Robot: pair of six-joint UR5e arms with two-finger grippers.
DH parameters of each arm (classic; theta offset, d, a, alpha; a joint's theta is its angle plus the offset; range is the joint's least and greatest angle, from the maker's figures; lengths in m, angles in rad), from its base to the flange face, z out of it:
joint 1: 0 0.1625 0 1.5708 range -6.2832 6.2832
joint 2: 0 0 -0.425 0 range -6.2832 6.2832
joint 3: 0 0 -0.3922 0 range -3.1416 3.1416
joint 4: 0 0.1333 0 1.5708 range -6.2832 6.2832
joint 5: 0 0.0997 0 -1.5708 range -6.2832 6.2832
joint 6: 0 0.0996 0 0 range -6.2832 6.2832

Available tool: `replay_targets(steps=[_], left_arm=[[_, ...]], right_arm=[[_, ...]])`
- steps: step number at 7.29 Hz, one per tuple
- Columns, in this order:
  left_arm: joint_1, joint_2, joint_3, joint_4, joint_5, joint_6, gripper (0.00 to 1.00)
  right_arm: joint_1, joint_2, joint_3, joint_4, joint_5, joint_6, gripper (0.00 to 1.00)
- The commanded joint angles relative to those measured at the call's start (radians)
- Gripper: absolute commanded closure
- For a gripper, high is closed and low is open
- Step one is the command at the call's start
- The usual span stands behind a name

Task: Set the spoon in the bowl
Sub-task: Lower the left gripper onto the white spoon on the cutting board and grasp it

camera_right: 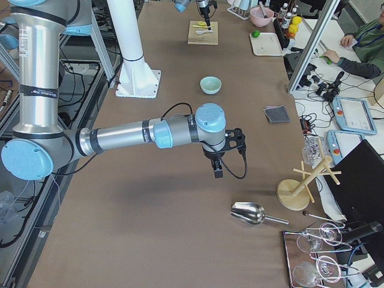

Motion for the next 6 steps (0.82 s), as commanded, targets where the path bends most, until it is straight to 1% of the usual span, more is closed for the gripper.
replay_targets(steps=[1, 2, 3, 4, 5, 6], left_arm=[[0.029, 0.005, 0.038, -0.052, 0.022, -0.004, 0.3], [0.029, 0.005, 0.038, -0.056, 0.022, -0.005, 0.39], [0.029, 0.004, 0.039, -0.057, 0.022, -0.007, 0.52], [0.029, 0.004, 0.039, -0.059, 0.022, -0.007, 0.71], [0.029, 0.002, 0.039, -0.06, 0.022, -0.005, 0.83], [0.031, 0.002, 0.039, -0.062, 0.024, -0.005, 0.88]], right_arm=[[0.006, -0.007, -0.002, 0.0, 0.0, -0.002, 0.0], [0.009, -0.013, 0.003, 0.0, 0.0, -0.002, 0.0], [0.012, -0.016, 0.004, 0.0, 0.0, -0.002, 0.0], [0.014, -0.016, 0.005, 0.0, 0.0, -0.002, 0.0], [0.014, -0.022, 0.005, 0.0, 0.001, -0.002, 0.0], [0.014, -0.028, 0.005, 0.0, 0.001, 0.0, 0.0]])
